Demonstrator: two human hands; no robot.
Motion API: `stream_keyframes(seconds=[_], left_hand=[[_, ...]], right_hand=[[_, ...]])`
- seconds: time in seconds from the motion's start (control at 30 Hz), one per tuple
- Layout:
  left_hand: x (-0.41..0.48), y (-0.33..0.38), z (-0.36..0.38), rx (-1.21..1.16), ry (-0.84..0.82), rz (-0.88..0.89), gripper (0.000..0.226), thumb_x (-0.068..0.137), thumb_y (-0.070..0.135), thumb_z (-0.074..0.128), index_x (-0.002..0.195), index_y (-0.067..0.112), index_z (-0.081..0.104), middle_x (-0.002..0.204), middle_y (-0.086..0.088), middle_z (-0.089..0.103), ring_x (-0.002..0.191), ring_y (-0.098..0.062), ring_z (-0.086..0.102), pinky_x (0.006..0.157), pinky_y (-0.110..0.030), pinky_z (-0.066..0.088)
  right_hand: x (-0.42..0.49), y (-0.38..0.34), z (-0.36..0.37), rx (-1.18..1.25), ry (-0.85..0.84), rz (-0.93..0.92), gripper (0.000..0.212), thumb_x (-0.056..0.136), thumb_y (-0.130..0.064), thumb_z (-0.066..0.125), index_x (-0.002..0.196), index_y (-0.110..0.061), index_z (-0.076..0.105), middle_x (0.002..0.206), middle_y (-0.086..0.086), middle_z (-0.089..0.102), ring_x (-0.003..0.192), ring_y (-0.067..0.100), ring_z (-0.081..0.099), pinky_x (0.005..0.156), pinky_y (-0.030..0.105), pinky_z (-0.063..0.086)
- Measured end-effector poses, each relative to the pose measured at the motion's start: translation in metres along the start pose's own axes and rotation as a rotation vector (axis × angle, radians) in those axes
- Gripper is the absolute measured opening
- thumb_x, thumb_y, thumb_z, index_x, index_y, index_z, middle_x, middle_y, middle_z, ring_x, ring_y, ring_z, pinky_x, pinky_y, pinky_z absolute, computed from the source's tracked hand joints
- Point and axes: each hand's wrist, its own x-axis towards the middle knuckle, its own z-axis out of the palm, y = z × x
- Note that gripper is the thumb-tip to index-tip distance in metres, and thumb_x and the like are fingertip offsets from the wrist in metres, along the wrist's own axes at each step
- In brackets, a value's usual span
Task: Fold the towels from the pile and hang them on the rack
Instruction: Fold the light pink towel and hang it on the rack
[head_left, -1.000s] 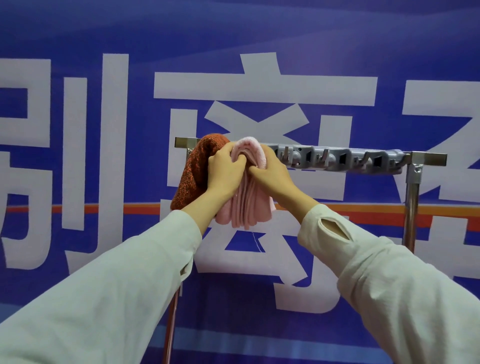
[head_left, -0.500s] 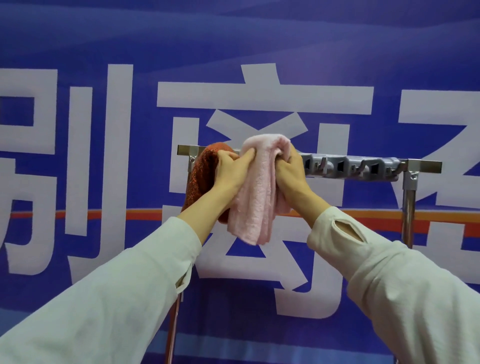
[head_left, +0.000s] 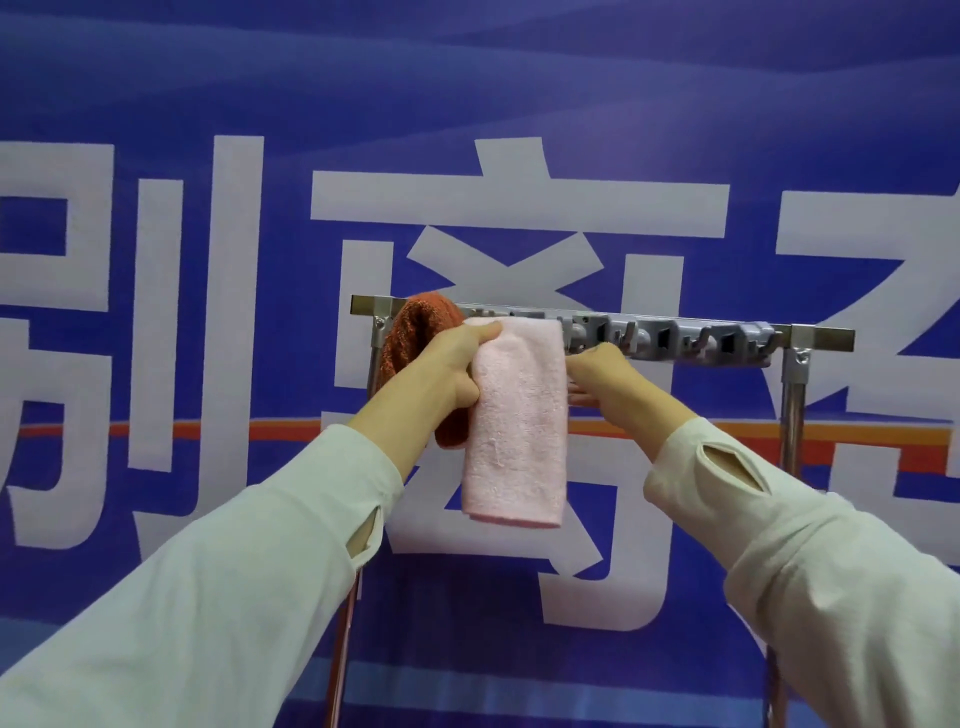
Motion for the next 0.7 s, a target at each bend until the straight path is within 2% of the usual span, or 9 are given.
stream_keyframes(seconds=[0.07, 0.17, 0.23, 0.3, 0.4, 0.47, 0.6, 0.7], left_hand=[[0.003, -0.002, 0.002, -0.013, 0.025, 0.044, 0.018, 0.093, 0.011, 0.059, 0.108, 0.002, 0.062, 0.092, -0.012, 0.065, 0.081, -0.024, 0.062, 0.077, -0.038, 0.05], [0.005, -0.007, 0.005, 0.041, 0.045, 0.096, 0.034, 0.09, 0.009, 0.062, 0.123, 0.0, 0.058, 0.102, -0.014, 0.065, 0.092, -0.025, 0.063, 0.077, -0.037, 0.051], [0.002, -0.009, 0.008, 0.069, 0.049, 0.115, 0.035, 0.09, 0.009, 0.063, 0.123, -0.002, 0.057, 0.105, -0.015, 0.066, 0.094, -0.026, 0.064, 0.077, -0.037, 0.053], [0.002, -0.013, 0.012, 0.117, 0.058, 0.152, 0.038, 0.09, 0.009, 0.062, 0.125, -0.003, 0.055, 0.114, -0.018, 0.065, 0.103, -0.028, 0.063, 0.086, -0.038, 0.053], [0.002, -0.017, 0.018, 0.199, 0.056, 0.192, 0.04, 0.091, 0.007, 0.06, 0.128, -0.004, 0.052, 0.122, -0.019, 0.061, 0.112, -0.029, 0.059, 0.098, -0.041, 0.048], [0.0, -0.019, 0.02, 0.205, 0.044, 0.201, 0.039, 0.091, 0.004, 0.059, 0.128, -0.005, 0.052, 0.123, -0.019, 0.06, 0.114, -0.028, 0.058, 0.1, -0.039, 0.047], [-0.001, -0.021, 0.017, 0.166, 0.025, 0.2, 0.04, 0.089, 0.004, 0.06, 0.126, -0.006, 0.052, 0.119, -0.019, 0.063, 0.109, -0.028, 0.062, 0.095, -0.04, 0.05], [-0.001, -0.02, 0.018, 0.175, 0.002, 0.208, 0.044, 0.087, 0.004, 0.061, 0.129, -0.006, 0.049, 0.12, -0.019, 0.063, 0.109, -0.029, 0.062, 0.097, -0.043, 0.049]], right_hand=[[-0.008, -0.001, -0.003, 0.131, -0.045, 0.047, 0.024, 0.092, -0.028, 0.061, 0.089, -0.005, 0.06, 0.08, 0.006, 0.063, 0.07, 0.017, 0.059, 0.066, 0.029, 0.054], [-0.017, -0.005, -0.011, 0.386, -0.12, 0.097, 0.046, 0.1, -0.047, 0.038, 0.116, -0.007, 0.055, 0.093, 0.01, 0.069, 0.087, 0.024, 0.065, 0.071, 0.036, 0.053], [-0.021, -0.007, -0.015, 0.381, -0.185, 0.068, 0.05, 0.098, -0.051, 0.042, 0.125, -0.011, 0.053, 0.109, 0.012, 0.067, 0.098, 0.025, 0.064, 0.074, 0.036, 0.052], [-0.024, -0.009, -0.016, 0.357, -0.208, 0.037, 0.049, 0.094, -0.045, 0.056, 0.131, -0.013, 0.053, 0.123, 0.01, 0.061, 0.109, 0.026, 0.06, 0.08, 0.035, 0.052], [-0.027, -0.013, -0.014, 0.331, -0.151, 0.065, 0.043, 0.091, -0.032, 0.063, 0.127, -0.009, 0.057, 0.113, 0.009, 0.064, 0.096, 0.024, 0.063, 0.074, 0.035, 0.053], [-0.028, -0.015, -0.015, 0.319, -0.15, 0.098, 0.038, 0.093, -0.033, 0.06, 0.123, -0.009, 0.057, 0.106, 0.008, 0.065, 0.089, 0.022, 0.063, 0.068, 0.035, 0.051], [-0.033, -0.013, -0.021, 0.386, -0.345, 0.172, 0.04, 0.093, -0.043, 0.058, 0.118, -0.013, 0.058, 0.112, 0.009, 0.067, 0.098, 0.023, 0.065, 0.078, 0.04, 0.054], [-0.03, -0.009, -0.02, 0.531, -0.327, 0.244, 0.039, 0.09, -0.036, 0.062, 0.12, -0.012, 0.059, 0.11, 0.01, 0.068, 0.093, 0.025, 0.066, 0.072, 0.039, 0.054]])
